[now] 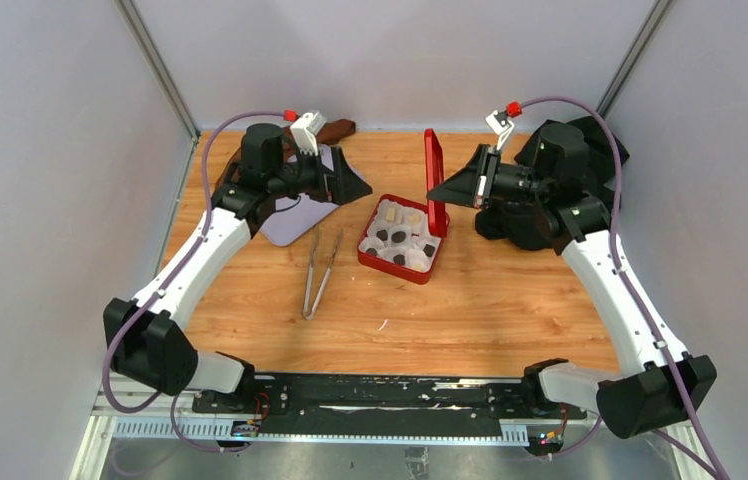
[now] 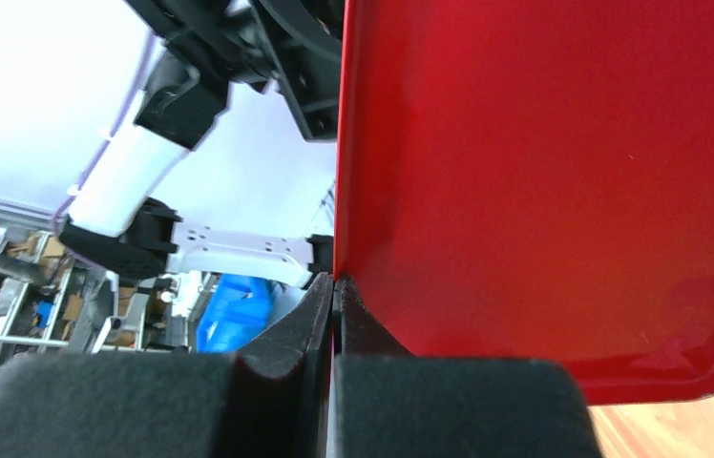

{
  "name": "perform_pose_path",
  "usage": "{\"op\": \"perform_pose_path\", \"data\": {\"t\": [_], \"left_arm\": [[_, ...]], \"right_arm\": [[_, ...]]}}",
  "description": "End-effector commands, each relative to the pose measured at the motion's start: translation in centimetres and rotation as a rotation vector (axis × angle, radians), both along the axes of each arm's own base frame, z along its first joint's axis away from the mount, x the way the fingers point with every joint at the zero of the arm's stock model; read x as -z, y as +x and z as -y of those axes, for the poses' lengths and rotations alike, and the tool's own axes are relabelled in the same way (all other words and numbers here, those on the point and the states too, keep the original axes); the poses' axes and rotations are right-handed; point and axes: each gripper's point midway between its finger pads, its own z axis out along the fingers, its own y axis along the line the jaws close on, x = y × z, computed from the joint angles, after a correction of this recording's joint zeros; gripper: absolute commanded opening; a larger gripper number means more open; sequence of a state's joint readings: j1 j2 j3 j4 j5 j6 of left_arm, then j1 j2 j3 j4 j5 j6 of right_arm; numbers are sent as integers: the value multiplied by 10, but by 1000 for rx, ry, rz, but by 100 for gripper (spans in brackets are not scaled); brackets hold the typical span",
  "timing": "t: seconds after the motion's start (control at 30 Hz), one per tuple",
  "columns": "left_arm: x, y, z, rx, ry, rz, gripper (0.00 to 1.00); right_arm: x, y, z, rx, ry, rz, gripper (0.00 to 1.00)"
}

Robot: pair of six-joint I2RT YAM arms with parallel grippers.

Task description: Pack the chocolate

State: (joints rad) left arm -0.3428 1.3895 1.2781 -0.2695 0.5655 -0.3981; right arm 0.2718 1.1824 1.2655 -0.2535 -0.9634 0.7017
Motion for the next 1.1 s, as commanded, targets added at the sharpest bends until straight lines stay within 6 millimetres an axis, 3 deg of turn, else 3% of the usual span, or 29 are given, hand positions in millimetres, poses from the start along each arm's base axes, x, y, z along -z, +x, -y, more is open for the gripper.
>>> {"op": "perform_pose_path", "data": {"t": [0.0, 0.2, 0.5, 0.7, 0.83, 0.97, 1.07], "left_arm": [[-27, -23, 10, 158, -111, 70, 95], [-22, -40, 24, 322, -237, -50, 98], [-51, -44, 37, 440, -382, -68, 99], [-83, -37, 39, 444, -404, 9, 99], [-79, -35, 41, 472, -410, -17, 99], [-83, -30, 41, 459, -485, -43, 99], [-108, -29, 30, 493, -645, -14, 99]], "right_arm": [[-51, -3, -4, -75, 151, 106, 0], [-91, -12, -2, -123, 260, 154, 0], [-142, -36, 3, -197, 445, 263, 0], [-151, -34, 4, -203, 500, 264, 0], [-153, -18, 4, -162, 564, 217, 0], [-164, -21, 9, -215, 675, 235, 0], [-166, -26, 11, -250, 707, 248, 0]]}}
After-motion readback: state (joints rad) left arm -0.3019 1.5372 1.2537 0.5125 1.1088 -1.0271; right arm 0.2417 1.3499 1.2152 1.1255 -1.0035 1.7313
